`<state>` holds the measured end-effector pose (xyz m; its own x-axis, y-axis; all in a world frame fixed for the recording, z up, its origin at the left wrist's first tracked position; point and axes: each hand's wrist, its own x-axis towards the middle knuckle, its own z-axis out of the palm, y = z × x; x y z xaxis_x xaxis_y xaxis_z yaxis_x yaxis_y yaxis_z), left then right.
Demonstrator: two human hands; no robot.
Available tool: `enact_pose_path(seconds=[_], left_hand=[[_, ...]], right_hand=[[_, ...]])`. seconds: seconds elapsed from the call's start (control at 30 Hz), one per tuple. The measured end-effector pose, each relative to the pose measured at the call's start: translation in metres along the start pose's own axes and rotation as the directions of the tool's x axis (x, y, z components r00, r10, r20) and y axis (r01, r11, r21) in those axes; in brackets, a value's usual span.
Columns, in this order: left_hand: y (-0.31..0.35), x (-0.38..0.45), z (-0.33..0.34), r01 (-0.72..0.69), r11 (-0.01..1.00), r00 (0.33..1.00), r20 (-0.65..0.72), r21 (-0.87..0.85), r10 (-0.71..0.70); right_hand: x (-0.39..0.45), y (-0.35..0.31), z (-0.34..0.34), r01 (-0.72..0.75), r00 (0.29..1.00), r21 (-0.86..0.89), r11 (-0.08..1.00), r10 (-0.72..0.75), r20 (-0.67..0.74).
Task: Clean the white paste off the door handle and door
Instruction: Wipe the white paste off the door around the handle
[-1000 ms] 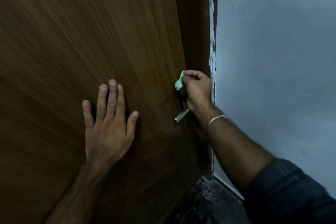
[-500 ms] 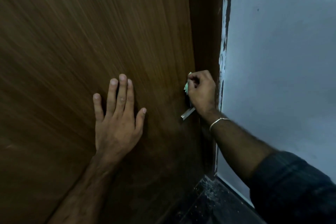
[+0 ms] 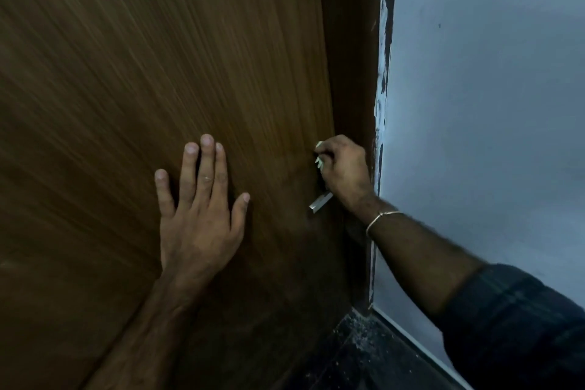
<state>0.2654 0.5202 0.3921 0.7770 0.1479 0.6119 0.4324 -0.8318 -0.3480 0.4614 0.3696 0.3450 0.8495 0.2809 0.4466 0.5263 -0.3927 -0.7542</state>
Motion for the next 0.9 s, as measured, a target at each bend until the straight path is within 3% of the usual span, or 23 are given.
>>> enact_pose_path(seconds=[0.07,0.13,0.23,0.3,0.5,0.67,0.77,0.9], left_hand=[[0.001,0.001,0.001,0.002,1.0,1.0,-0.002,-0.007,-0.002],[0.003,0.001,0.002,0.008,1.0,1.0,-0.005,-0.015,-0.008],[0.004,0.001,0.003,0.014,1.0,1.0,-0.001,-0.014,-0.014],[0.006,0.001,0.003,0.017,1.0,1.0,0.0,-0.012,-0.017],[0.005,0.002,0.003,0.022,0.999,1.0,0.021,-0.039,-0.021],[0.005,0.001,0.003,0.02,0.999,1.0,-0.003,-0.026,-0.02],[0.006,0.001,0.003,0.013,1.0,1.0,0.001,-0.022,-0.013],[0.005,0.001,0.0,0.016,0.999,1.0,0.014,-0.03,-0.015]], right_hand=[[0.003,0.001,-0.003,-0.047,0.997,0.018,0.999,0.048,-0.053],[0.001,0.001,-0.002,0.01,0.999,-0.031,0.999,-0.012,-0.051],[-0.009,0.005,-0.001,0.261,0.948,-0.172,0.95,-0.218,0.233],[-0.016,0.016,-0.004,0.31,0.904,-0.24,0.92,-0.206,0.375],[-0.004,0.023,-0.008,0.177,0.98,-0.243,0.954,-0.148,0.132],[-0.011,0.027,0.009,-0.112,0.994,-0.112,0.987,0.113,0.001],[-0.006,0.021,0.011,-0.155,0.987,-0.13,0.979,0.158,0.012],[-0.002,0.024,-0.006,-0.098,0.971,-0.198,0.975,0.137,0.194]])
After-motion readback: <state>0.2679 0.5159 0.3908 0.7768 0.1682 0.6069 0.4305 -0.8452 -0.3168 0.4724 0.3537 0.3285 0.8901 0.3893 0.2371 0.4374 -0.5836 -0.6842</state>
